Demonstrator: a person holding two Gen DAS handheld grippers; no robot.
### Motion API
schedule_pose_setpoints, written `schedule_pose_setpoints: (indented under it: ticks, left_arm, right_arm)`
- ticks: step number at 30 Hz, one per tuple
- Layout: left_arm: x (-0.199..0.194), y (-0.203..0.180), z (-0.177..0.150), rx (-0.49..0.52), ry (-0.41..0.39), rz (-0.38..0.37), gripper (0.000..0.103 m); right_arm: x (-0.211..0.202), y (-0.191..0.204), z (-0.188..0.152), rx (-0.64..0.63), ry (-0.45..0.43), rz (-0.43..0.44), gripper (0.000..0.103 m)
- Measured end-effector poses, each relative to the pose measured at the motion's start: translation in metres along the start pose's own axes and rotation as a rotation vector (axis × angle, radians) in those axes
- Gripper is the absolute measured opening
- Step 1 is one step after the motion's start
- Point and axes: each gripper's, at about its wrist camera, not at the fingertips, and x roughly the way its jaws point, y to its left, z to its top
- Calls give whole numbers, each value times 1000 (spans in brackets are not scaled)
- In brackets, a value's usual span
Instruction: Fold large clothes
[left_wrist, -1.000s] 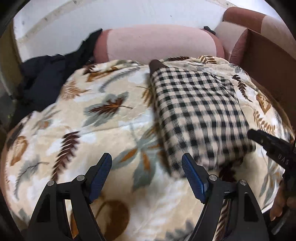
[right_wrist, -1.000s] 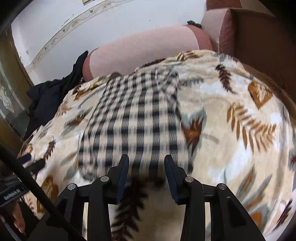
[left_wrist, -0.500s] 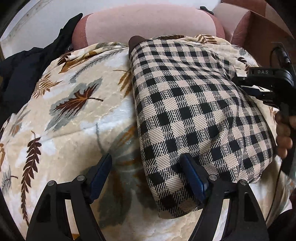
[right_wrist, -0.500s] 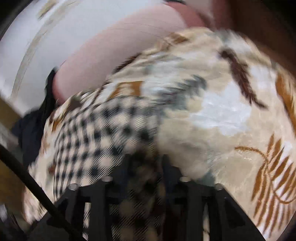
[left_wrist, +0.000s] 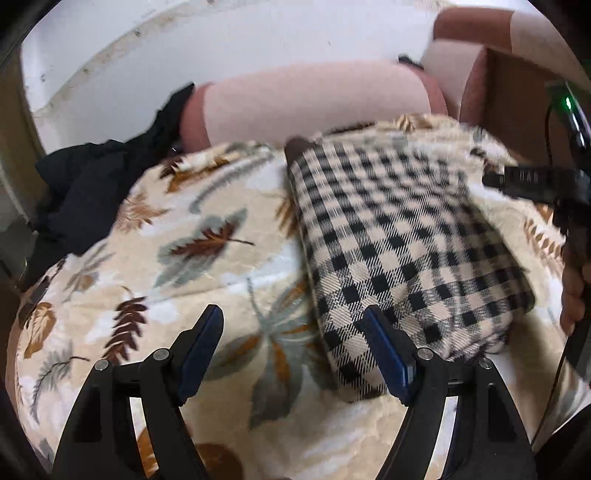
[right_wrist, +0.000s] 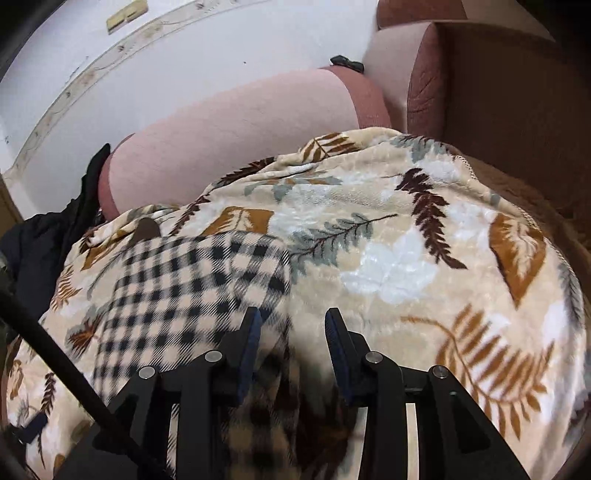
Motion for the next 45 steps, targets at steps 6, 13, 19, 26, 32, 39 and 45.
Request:
schedule_pose_setpoints:
  ticks: [6, 13, 19, 26, 32, 39, 45]
  left_arm:
    - [-36, 19, -9, -33, -18, -18, 78]
    - [-55, 32, -33, -57, 15, 1, 78]
    - [-61, 28, -60, -63, 67, -35, 78]
    - [-81, 13, -81, -61, 85, -128, 78]
    - [-93, 8, -90, -81, 99, -182, 78]
    - [-98, 10, -92, -96, 98, -192, 78]
    - [-98, 13, -93, -101, 105, -199, 78]
  right_arm:
    - [-49, 26, -25, -28, 29, 43, 49]
    - [-92, 35, -110, -94, 116, 2, 54]
    - [-114, 21, -156, -39, 122, -46, 54]
    - [-145, 21, -177, -58, 38, -153, 55]
    - [-160, 18, -189, -52, 36, -200, 58]
    - [-160, 27, -207, -88, 68, -196, 59]
    - [-158, 34, -209, -112, 64, -197, 61]
